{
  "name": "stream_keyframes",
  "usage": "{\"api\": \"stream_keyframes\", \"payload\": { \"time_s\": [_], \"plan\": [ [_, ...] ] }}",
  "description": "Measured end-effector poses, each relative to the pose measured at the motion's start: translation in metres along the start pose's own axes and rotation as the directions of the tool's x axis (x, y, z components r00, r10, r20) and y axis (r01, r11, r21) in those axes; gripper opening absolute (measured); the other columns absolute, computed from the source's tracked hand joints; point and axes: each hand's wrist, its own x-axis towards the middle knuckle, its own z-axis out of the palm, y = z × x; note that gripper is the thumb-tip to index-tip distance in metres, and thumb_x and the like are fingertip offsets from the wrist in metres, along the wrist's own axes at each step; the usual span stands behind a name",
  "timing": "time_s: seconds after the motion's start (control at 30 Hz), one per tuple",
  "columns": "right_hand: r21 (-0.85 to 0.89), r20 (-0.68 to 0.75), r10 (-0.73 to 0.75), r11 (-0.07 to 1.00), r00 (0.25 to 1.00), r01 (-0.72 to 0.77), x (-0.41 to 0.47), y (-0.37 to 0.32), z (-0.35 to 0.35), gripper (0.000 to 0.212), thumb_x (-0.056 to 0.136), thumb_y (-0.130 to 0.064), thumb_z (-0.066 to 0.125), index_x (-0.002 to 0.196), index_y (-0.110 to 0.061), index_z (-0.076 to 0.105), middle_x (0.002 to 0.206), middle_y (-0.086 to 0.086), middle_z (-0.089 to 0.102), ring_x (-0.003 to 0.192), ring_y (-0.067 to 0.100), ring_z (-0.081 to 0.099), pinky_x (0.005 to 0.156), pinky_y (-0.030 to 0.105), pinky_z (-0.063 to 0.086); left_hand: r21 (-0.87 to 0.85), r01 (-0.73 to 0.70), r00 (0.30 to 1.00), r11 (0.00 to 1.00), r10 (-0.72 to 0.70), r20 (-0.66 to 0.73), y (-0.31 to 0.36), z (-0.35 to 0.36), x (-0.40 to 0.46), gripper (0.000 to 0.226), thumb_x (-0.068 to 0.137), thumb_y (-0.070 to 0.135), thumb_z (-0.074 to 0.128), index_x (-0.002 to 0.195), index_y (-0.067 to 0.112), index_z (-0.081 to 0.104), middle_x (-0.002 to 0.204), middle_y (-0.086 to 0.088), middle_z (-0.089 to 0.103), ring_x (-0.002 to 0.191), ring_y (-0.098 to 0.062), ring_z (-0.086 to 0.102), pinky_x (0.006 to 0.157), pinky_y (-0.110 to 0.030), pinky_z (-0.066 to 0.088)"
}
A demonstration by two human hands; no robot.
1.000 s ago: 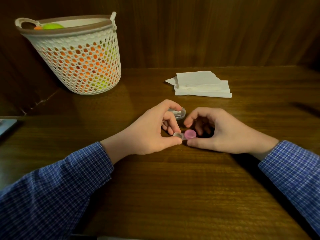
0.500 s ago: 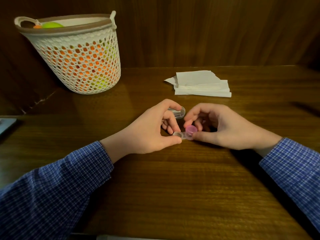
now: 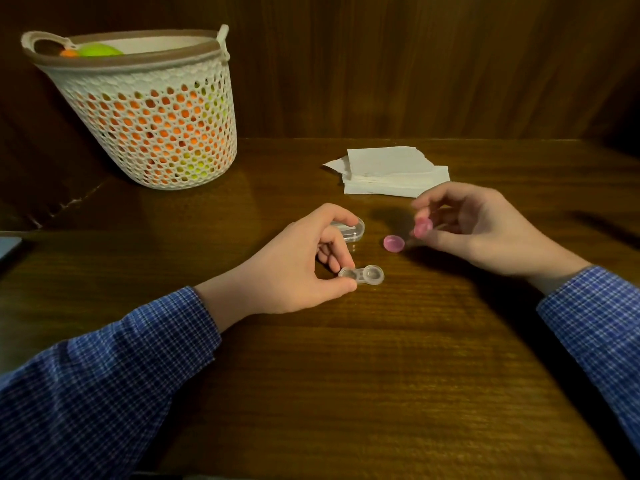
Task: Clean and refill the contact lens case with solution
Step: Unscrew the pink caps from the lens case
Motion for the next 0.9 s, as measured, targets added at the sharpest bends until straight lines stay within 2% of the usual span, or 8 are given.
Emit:
{"api": "stream_keyframes", "payload": {
  "time_s": [0.1, 0.27, 0.5, 0.63, 0.73, 0.83, 0.9],
  "plan": [
    [-0.152, 0.017, -0.001, 0.988, 1.0, 0.003, 0.001, 0.004, 0.0, 0.032, 0.085, -0.014, 0.079, 0.112, -0.029, 0.07, 0.099, -0.006, 0.072, 0.093, 0.015, 0.069, 0.083, 0.035, 0.059, -0.013, -0.012, 1.0, 1.0, 0.012, -0.004, 0.0, 0.001, 0.0, 0.074, 0.082, 0.019, 0.087, 0.142, 0.027, 0.046, 0.097, 0.012, 0.074, 0.093, -0.009, 0.072, 0.087, -0.022, 0.057],
    [-0.096, 0.05, 0.038, 0.995, 0.998, -0.033, 0.001, 0.006, 0.001, 0.037, 0.087, -0.007, 0.077, 0.118, -0.023, 0.066, 0.101, 0.001, 0.074, 0.095, 0.02, 0.072, 0.091, 0.038, 0.06, -0.014, -0.018, 1.0, 1.0, 0.018, -0.008, 0.0, 0.001, 0.0, 0.072, 0.081, 0.018, 0.087, 0.141, 0.026, 0.047, 0.097, 0.01, 0.075, 0.092, -0.01, 0.072, 0.086, -0.021, 0.056],
    [-0.27, 0.049, 0.027, 0.963, 0.998, -0.013, 0.0, 0.003, 0.0, 0.04, 0.083, -0.021, 0.081, 0.117, -0.032, 0.064, 0.101, -0.018, 0.073, 0.097, 0.003, 0.068, 0.085, 0.026, 0.058, -0.031, -0.018, 1.0, 0.999, 0.018, -0.005, 0.001, 0.001, 0.0, 0.072, 0.081, 0.017, 0.087, 0.141, 0.026, 0.047, 0.097, 0.008, 0.075, 0.092, -0.012, 0.072, 0.086, -0.023, 0.057],
    [-0.279, 0.061, 0.045, 0.96, 0.997, -0.026, 0.002, 0.004, 0.001, 0.046, 0.083, -0.021, 0.082, 0.123, -0.031, 0.062, 0.1, -0.018, 0.075, 0.1, 0.003, 0.068, 0.094, 0.034, 0.055, -0.03, -0.016, 1.0, 0.999, 0.016, -0.006, 0.001, 0.001, 0.0, 0.072, 0.081, 0.016, 0.087, 0.14, 0.026, 0.047, 0.096, 0.009, 0.075, 0.091, -0.011, 0.072, 0.085, -0.021, 0.056],
    [-0.29, 0.051, 0.061, 0.956, 0.997, -0.044, 0.002, 0.003, 0.002, 0.048, 0.081, -0.026, 0.083, 0.123, -0.033, 0.061, 0.101, -0.013, 0.074, 0.1, 0.005, 0.068, 0.092, 0.036, 0.057, -0.033, -0.014, 1.0, 0.999, 0.014, -0.008, 0.002, 0.001, 0.0, 0.072, 0.081, 0.016, 0.087, 0.14, 0.027, 0.047, 0.096, 0.01, 0.075, 0.092, -0.011, 0.072, 0.085, -0.02, 0.056],
    [-0.289, -0.025, 0.004, 0.957, 1.0, -0.011, -0.001, -0.004, 0.005, 0.048, 0.078, -0.035, 0.084, 0.12, -0.037, 0.061, 0.104, -0.012, 0.071, 0.1, 0.01, 0.066, 0.081, 0.025, 0.055, -0.024, -0.013, 1.0, 1.0, 0.013, -0.012, 0.002, 0.001, 0.0, 0.072, 0.081, 0.016, 0.088, 0.14, 0.028, 0.047, 0.095, 0.01, 0.075, 0.092, -0.011, 0.072, 0.084, -0.021, 0.057],
    [-0.274, -0.023, -0.053, 0.961, 0.998, 0.045, -0.006, -0.016, 0.017, 0.057, 0.073, -0.048, 0.082, 0.124, -0.037, 0.06, 0.106, -0.016, 0.069, 0.1, 0.009, 0.065, 0.079, 0.018, 0.052, -0.026, -0.011, 1.0, 1.0, 0.011, -0.013, 0.002, 0.001, 0.0, 0.072, 0.081, 0.016, 0.087, 0.14, 0.028, 0.047, 0.095, 0.009, 0.075, 0.092, -0.011, 0.072, 0.084, -0.02, 0.057]
  ]
}}
